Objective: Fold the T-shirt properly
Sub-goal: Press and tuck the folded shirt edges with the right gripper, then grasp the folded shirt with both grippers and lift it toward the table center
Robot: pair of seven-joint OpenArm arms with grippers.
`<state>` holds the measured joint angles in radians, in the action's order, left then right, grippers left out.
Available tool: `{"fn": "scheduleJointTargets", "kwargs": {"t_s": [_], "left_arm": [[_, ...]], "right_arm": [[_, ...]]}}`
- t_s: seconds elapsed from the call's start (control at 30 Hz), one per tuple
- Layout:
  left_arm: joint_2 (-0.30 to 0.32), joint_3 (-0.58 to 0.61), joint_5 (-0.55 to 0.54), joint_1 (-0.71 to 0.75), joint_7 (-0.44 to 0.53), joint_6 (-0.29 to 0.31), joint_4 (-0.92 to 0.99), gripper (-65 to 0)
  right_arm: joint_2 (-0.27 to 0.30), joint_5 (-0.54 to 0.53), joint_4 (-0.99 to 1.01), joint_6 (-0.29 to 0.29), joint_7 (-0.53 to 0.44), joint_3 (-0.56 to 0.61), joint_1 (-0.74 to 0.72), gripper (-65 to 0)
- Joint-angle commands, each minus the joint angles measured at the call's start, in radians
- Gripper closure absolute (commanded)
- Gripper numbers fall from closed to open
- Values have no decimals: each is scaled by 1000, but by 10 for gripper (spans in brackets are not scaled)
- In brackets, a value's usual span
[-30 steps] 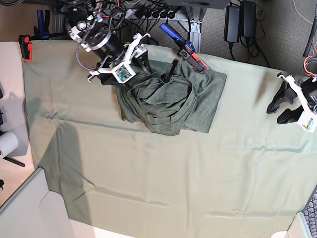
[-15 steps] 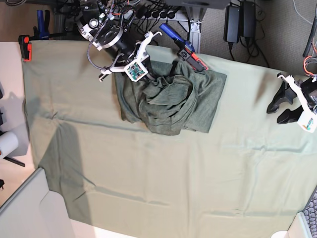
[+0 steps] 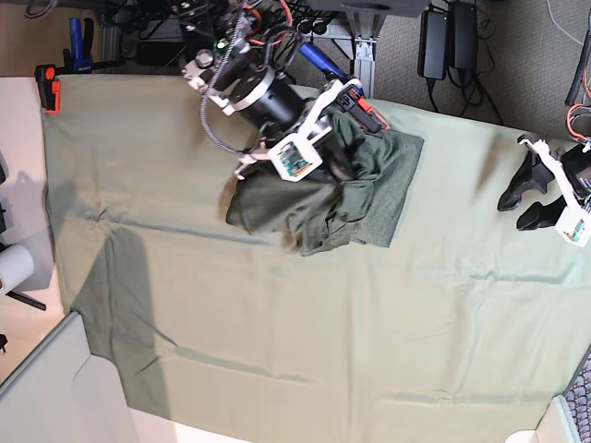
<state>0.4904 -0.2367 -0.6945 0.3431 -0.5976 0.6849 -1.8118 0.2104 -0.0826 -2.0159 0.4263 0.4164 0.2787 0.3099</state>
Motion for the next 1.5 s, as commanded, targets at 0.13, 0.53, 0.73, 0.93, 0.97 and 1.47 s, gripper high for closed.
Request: {"fn": "scheduleJointTargets", "kwargs": {"t_s": [0.13, 0.53, 0.73, 0.93, 0.97, 1.47], "left_arm": [[14, -8, -19, -5, 24, 13, -15, -326], [14, -8, -20, -5, 24, 13, -15, -326], [14, -7, -53, -5, 24, 13, -15, -324], [14, 85, -54, -5, 21, 13, -15, -183], [14, 125, -33, -5, 21, 13, -15, -152], [-37, 478, 361, -17, 130, 13, -15, 0]], "right_arm": [[0, 74, -20, 1, -14, 97, 3, 0], [3, 75, -17, 0, -5, 113, 20, -356], [-3, 75, -21, 0, -25, 102, 11, -356], [-70, 76, -22, -13, -45, -47, -56, -355], [-83, 76, -22, -29, -55, -89, -71, -349], [-72, 48, 384, -92, -80, -391, -341, 0]]}}
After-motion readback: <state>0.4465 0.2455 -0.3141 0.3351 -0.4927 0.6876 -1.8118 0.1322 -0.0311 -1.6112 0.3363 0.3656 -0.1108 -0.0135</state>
